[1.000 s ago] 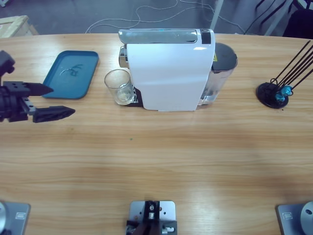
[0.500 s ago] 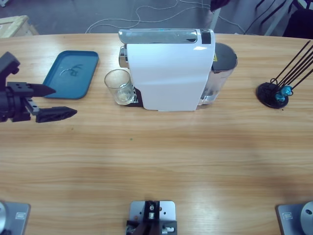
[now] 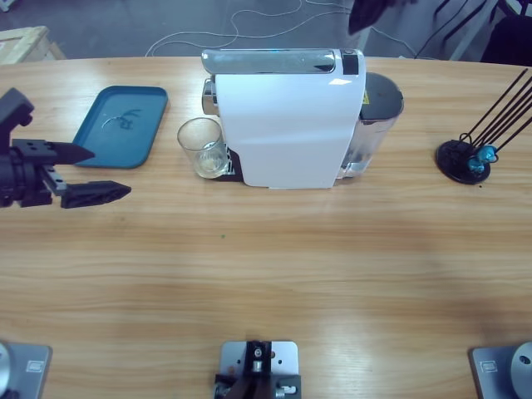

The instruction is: Pour coffee

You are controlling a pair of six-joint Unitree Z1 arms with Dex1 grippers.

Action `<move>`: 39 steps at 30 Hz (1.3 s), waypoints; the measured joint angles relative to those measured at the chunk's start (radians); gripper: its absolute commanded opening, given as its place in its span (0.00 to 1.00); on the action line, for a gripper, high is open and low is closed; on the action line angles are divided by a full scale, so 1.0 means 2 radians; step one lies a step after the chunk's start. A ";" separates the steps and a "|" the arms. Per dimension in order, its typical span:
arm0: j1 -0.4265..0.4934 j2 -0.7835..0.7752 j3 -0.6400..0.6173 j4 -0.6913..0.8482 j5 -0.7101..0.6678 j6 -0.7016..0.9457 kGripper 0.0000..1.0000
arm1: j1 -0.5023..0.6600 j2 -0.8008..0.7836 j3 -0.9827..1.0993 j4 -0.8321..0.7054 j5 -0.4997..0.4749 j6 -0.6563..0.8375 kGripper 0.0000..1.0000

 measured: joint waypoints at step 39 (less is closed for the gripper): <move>0.000 0.005 0.000 -0.002 0.000 0.000 0.99 | 0.000 0.002 0.016 -0.002 -0.007 -0.004 1.00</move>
